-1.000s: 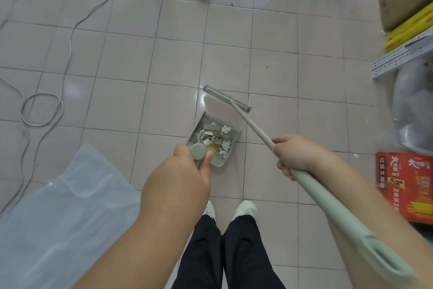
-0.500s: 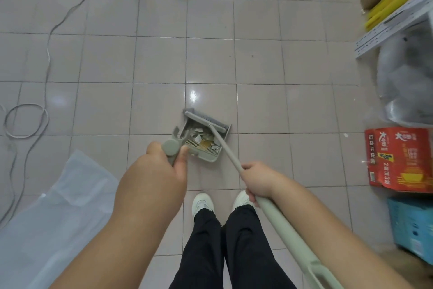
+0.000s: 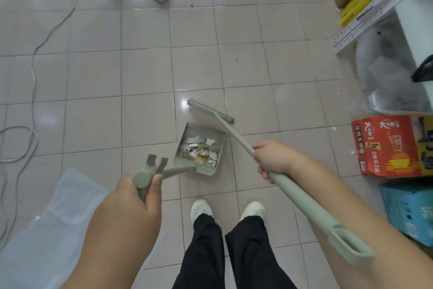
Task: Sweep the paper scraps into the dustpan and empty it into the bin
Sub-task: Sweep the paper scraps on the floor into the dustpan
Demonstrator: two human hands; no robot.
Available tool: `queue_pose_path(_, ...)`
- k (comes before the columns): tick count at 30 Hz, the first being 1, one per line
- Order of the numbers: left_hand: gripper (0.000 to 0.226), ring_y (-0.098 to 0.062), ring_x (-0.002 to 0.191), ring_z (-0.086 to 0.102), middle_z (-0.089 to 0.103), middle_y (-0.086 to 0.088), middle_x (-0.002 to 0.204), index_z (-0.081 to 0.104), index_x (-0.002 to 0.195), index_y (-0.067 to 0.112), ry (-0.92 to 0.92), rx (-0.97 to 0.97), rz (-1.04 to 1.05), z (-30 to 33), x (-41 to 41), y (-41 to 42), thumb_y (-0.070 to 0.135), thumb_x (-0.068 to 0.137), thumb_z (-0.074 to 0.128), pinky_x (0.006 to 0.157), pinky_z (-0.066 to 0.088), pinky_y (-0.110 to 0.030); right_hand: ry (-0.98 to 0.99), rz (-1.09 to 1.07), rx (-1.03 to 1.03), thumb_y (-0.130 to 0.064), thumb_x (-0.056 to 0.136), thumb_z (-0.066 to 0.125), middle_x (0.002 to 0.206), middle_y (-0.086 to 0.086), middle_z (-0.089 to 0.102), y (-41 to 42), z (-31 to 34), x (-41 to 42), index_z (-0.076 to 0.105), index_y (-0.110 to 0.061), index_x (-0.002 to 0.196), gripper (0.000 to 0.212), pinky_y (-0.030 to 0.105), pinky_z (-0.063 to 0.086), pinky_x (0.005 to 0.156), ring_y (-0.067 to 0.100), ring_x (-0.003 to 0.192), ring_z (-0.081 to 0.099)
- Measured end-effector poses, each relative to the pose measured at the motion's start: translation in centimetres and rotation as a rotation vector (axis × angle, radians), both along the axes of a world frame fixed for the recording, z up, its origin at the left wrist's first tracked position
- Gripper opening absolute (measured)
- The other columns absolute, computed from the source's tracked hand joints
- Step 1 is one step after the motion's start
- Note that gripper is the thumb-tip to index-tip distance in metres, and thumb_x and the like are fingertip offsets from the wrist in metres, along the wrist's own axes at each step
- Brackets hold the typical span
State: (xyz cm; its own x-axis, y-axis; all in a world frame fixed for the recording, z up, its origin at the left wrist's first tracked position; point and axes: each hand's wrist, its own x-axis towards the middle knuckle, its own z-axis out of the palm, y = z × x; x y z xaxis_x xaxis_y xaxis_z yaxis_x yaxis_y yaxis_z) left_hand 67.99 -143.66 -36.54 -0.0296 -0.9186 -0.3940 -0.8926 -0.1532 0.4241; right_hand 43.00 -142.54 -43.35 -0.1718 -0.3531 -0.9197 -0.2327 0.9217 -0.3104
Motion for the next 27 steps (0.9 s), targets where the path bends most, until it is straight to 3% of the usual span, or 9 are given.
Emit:
queue_pose_path(4,0.037,-0.024,0.061,0.051,0.055,-0.001,0.064,0.044,0.081,0.017,-0.052,0.007,-0.03,-0.3,-0.9,0.9,0.052,0.089,0.033,0.051,0.036,-0.033,0.081,0.079,-0.009,-0.008,0.095,0.04,0.064,0.005,0.049,-2.4,-2.6,1.0,0.049,-0.012,0.101,0.012,0.02,0.042,0.045,0.016,0.05,0.049)
queue_pose_path(6,0.038,-0.026,0.063,0.052,0.055,-0.001,0.065,0.044,0.083,0.017,-0.071,0.012,-0.048,-0.7,-1.3,1.4,0.053,0.088,0.032,0.054,0.041,-0.034,0.083,0.116,0.005,-0.008,0.094,0.042,0.066,0.003,0.049,-2.8,-3.7,1.5,0.046,-0.012,0.098,0.007,0.022,0.043,0.046,0.014,0.052,0.05)
queue_pose_path(9,0.039,-0.026,0.061,0.053,0.056,-0.002,0.065,0.043,0.083,0.016,-0.082,0.008,-0.069,-1.2,-1.7,1.9,0.053,0.088,0.033,0.055,0.044,-0.035,0.058,0.115,0.047,-0.007,0.095,0.039,0.066,0.004,0.049,-2.2,-4.4,2.5,0.046,-0.008,0.102,0.01,0.024,0.047,0.052,0.017,0.055,0.051)
queue_pose_path(12,0.04,-0.027,0.062,0.055,0.058,-0.003,0.066,0.043,0.084,0.014,-0.083,-0.008,-0.068,-1.5,-1.6,1.9,0.052,0.089,0.033,0.055,0.046,-0.035,0.039,0.128,0.131,-0.008,0.096,0.03,0.06,0.01,0.051,-0.4,-4.1,3.5,0.044,0.003,0.126,0.036,0.034,0.047,0.066,0.024,0.055,0.051)
queue_pose_path(16,0.041,-0.03,0.062,0.052,0.056,-0.004,0.065,0.045,0.086,0.012,-0.08,-0.019,-0.066,-1.6,-1.5,1.5,0.051,0.091,0.034,0.056,0.044,-0.034,-0.006,0.095,0.189,-0.009,0.096,0.029,0.062,0.012,0.051,2.1,-2.1,4.2,0.04,-0.005,0.136,0.042,0.032,0.044,0.058,0.022,0.051,0.047)
queue_pose_path(21,0.041,-0.031,0.062,0.049,0.05,-0.003,0.062,0.044,0.087,0.01,-0.106,-0.012,-0.065,-1.7,-1.6,1.9,0.05,0.092,0.035,0.056,0.042,-0.034,-0.025,0.087,0.195,-0.01,0.097,0.027,0.059,0.009,0.05,3.5,0.0,3.5,0.04,-0.017,0.137,0.043,0.018,0.042,0.043,0.018,0.046,0.045)
queue_pose_path(27,0.042,-0.026,0.059,0.047,0.049,0.0,0.062,0.044,0.085,0.01,-0.089,-0.028,-0.065,-1.3,-2.9,2.7,0.05,0.092,0.035,0.052,0.035,-0.032,-0.043,0.177,0.189,-0.009,0.094,0.031,0.058,0.009,0.048,4.9,1.2,1.2,0.046,-0.011,0.133,0.041,0.015,0.038,0.039,0.017,0.045,0.042)
